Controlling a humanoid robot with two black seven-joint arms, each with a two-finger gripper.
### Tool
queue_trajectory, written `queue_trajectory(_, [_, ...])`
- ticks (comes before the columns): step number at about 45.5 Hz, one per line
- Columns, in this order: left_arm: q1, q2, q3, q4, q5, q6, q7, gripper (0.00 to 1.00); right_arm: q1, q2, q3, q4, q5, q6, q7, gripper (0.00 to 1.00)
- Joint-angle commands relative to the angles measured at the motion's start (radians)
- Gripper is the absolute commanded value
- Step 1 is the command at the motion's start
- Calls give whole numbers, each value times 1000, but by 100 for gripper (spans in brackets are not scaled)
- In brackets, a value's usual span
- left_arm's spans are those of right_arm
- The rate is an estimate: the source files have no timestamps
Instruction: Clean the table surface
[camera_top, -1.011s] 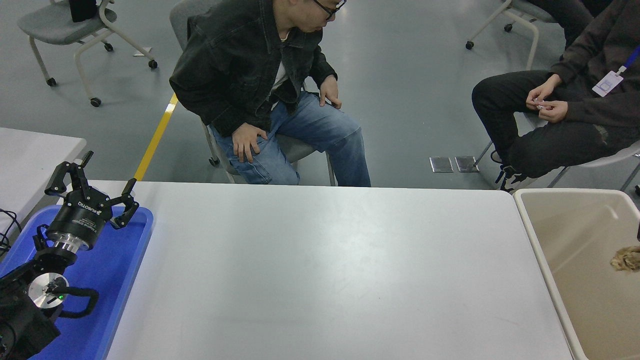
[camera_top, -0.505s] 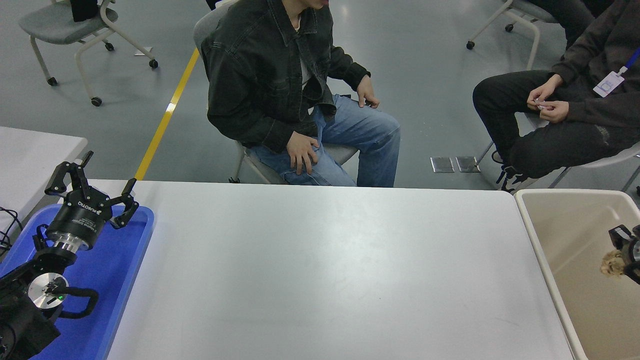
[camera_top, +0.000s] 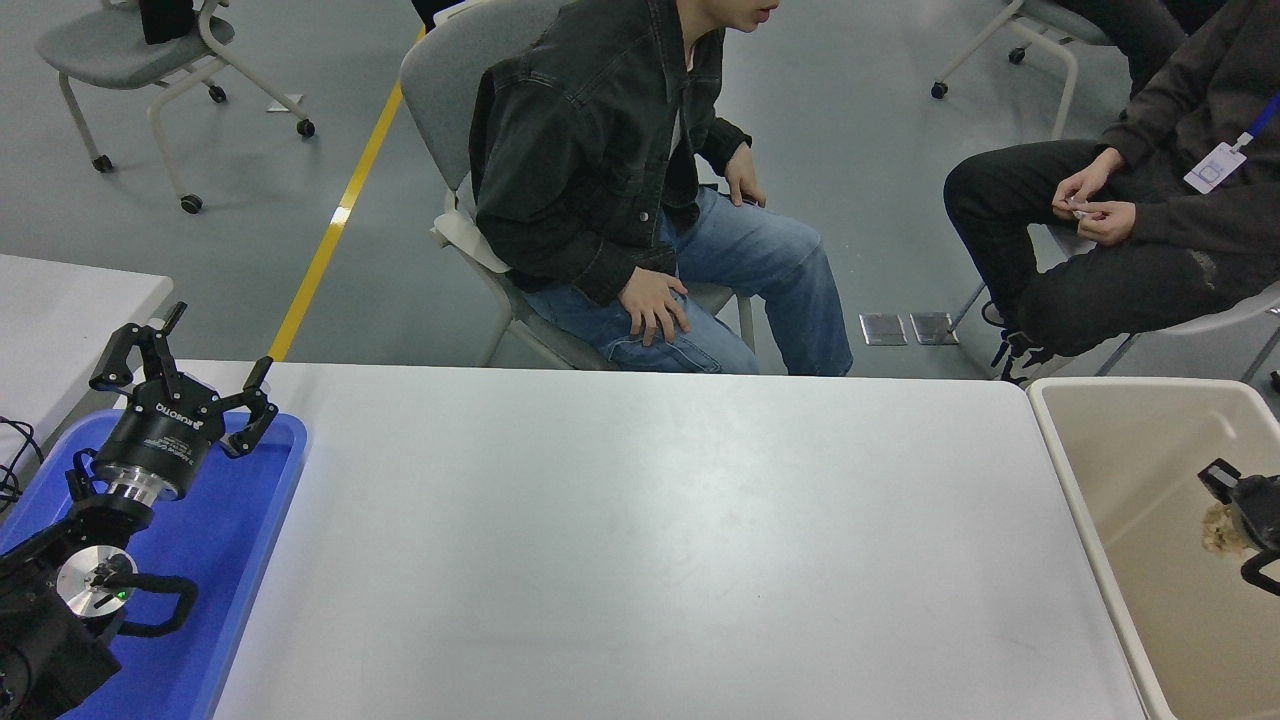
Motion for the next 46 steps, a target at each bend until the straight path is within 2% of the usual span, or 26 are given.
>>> queue_trajectory(1, [0, 0, 0, 0, 0, -1, -1, 100, -7, 19, -140, -23, -12, -1, 64, 0])
queue_trajectory(19, [0, 0, 0, 0, 0, 1, -1, 100, -10, 17, -153, -41, -17, -9, 94, 0])
queue_trajectory(20, [0, 0, 0, 0, 0, -1, 1, 100, -10, 17, -150, -41, -15, -15, 94, 2])
queue_trajectory(21, [0, 0, 0, 0, 0, 1, 1, 100, -10, 17, -147, -44, -11, -27, 94, 11])
queue_trajectory(22, [0, 0, 0, 0, 0, 1, 1, 100, -10, 19, -144, -50, -6, -47, 92, 24])
queue_trajectory(25, [0, 0, 0, 0, 0, 1, -1, 100, -14, 27, -131, -81, -2, -136, 94, 76])
queue_trajectory(26, [0, 0, 0, 0, 0, 1, 1, 100, -19, 31, -124, -87, 3, -168, 94, 90])
queue_trajectory(27, [0, 0, 0, 0, 0, 1, -1, 100, -23, 37, -116, -89, 5, -188, 94, 96])
queue_trajectory(34, [0, 0, 0, 0, 0, 1, 1, 100, -102, 63, 3, -94, 11, -326, 95, 96])
queue_trajectory(46, [0, 0, 0, 0, 0, 1, 1, 100, -112, 74, 16, -90, 9, -331, 95, 98])
